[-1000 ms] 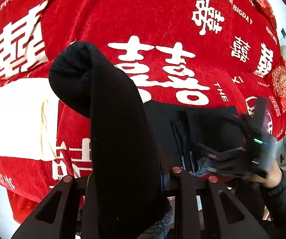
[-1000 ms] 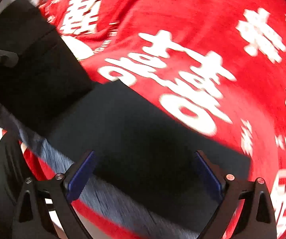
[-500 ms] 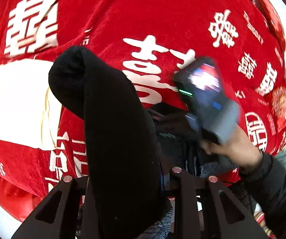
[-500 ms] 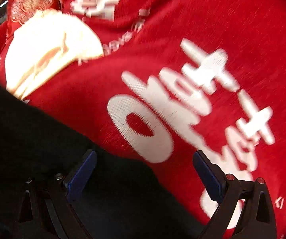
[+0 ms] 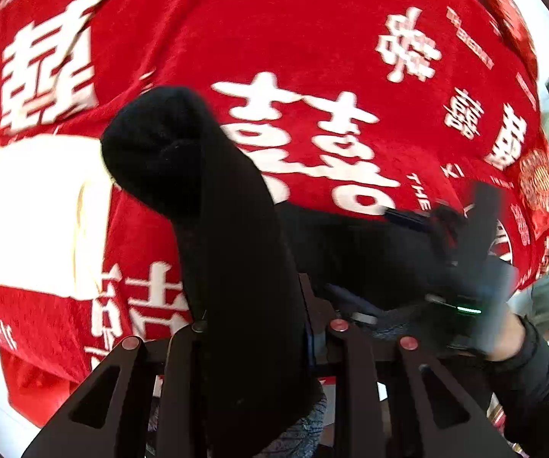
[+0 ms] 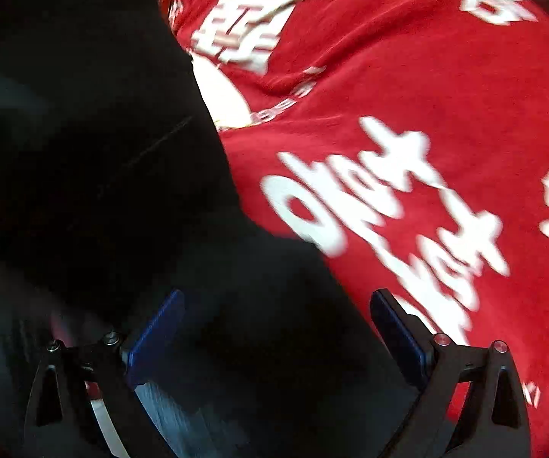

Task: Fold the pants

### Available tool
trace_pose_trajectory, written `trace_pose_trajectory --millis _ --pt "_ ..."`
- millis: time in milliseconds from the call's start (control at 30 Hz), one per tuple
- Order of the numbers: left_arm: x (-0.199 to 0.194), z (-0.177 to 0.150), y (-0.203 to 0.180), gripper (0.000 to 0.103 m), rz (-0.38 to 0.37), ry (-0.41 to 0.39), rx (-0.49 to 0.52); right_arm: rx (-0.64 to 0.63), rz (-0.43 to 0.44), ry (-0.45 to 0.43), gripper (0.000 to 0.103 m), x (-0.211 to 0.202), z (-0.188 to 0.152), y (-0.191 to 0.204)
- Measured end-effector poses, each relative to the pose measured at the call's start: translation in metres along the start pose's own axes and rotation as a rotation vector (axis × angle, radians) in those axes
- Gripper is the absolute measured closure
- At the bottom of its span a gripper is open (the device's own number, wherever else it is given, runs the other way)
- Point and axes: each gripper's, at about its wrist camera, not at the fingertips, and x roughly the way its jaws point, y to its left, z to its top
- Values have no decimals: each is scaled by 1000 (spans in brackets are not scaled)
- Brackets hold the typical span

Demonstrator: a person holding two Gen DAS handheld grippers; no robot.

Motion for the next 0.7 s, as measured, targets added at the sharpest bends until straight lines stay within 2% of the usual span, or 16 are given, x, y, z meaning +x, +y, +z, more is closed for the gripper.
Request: trace_pose_trajectory --millis 67,133,233,333,433,567,700 --pt "1 5 -26 75 -9 1 47 85 -32 -7 4 -32 -38 -30" --pt "5 8 -51 76 -16 1 94 157 -69 28 4 -47 -73 -52" --pt "20 14 -101 79 -33 27 170 242 -112 100 4 -49 -126 -70" --pt "46 11 -147 81 -47 68 242 337 -101 130 4 -49 -159 -81" --pt "84 8 -180 81 -54 125 272 409 -97 122 4 -56 -178 -87" --pt "153 -10 -216 81 21 220 296 460 -92 106 4 -60 -185 -96" --pt "165 -17 -230 81 63 201 328 484 -94 97 4 -64 -195 -101"
